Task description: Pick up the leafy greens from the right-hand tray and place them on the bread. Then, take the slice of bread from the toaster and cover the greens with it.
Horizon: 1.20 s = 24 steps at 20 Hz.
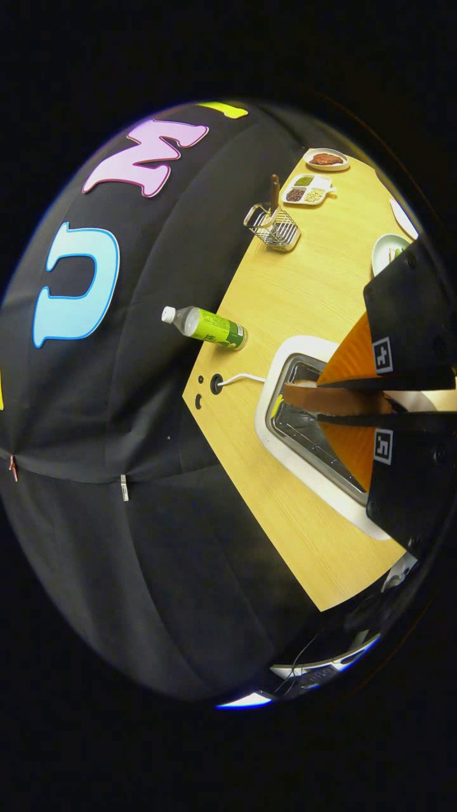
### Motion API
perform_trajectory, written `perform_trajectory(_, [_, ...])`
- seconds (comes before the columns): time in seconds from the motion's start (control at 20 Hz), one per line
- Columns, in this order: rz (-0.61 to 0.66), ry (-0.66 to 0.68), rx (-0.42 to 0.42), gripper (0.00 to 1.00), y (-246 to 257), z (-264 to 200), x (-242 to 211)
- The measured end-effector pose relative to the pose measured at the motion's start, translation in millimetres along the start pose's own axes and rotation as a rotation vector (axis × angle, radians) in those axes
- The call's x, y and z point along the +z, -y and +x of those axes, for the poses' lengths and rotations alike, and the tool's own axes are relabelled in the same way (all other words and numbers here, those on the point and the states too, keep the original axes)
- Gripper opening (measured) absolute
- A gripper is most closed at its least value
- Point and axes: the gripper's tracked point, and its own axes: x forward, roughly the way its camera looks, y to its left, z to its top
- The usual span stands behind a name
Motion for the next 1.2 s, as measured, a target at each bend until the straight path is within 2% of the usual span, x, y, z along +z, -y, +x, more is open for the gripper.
perform_trajectory(0.45, [0.006, 0.093, 0.010, 0.14, 2.6, -41.1, 29.5])
perform_trajectory(0.75, [0.124, 0.138, -0.013, 0.14, 33.2, -68.3, 48.0])
perform_trajectory(1.0, [0.169, 0.170, -0.056, 0.14, 71.1, -89.0, 45.4])
perform_trajectory(1.2, [0.234, 0.151, -0.096, 0.14, 111.6, -99.3, 15.4])
